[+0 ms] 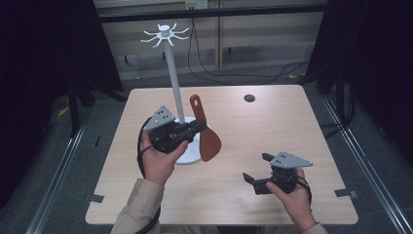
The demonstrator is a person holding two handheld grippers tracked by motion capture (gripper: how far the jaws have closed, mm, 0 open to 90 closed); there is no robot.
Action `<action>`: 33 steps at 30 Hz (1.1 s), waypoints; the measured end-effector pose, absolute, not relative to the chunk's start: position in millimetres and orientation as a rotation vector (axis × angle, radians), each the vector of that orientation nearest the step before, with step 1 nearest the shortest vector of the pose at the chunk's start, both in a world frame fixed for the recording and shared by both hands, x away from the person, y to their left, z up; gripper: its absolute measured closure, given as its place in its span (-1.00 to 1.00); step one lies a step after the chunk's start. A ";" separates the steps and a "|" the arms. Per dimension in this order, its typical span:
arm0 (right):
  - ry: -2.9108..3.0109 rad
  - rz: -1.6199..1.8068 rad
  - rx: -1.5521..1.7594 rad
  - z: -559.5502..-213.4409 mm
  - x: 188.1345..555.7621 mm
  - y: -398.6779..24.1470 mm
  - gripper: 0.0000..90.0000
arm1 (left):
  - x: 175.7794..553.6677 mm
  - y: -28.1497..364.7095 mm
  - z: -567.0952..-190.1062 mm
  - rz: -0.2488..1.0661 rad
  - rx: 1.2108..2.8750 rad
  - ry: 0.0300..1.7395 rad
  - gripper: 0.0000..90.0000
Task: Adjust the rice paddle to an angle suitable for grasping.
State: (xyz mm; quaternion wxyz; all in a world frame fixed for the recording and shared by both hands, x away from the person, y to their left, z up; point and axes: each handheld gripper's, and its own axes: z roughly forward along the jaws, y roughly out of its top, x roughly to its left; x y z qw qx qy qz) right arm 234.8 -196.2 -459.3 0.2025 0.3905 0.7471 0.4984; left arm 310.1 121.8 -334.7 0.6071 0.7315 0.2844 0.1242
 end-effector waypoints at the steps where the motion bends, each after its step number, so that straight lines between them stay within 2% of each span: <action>1: 2.086 1.395 1.089 -459.4 234.9 -196.3 -0.94 | 310.7 121.4 -333.1 0.282 1.681 0.658 0.84; 33: 2.087 1.407 1.112 -460.7 235.7 -199.5 -0.94 | 332.9 131.3 -296.4 0.337 1.654 0.672 0.84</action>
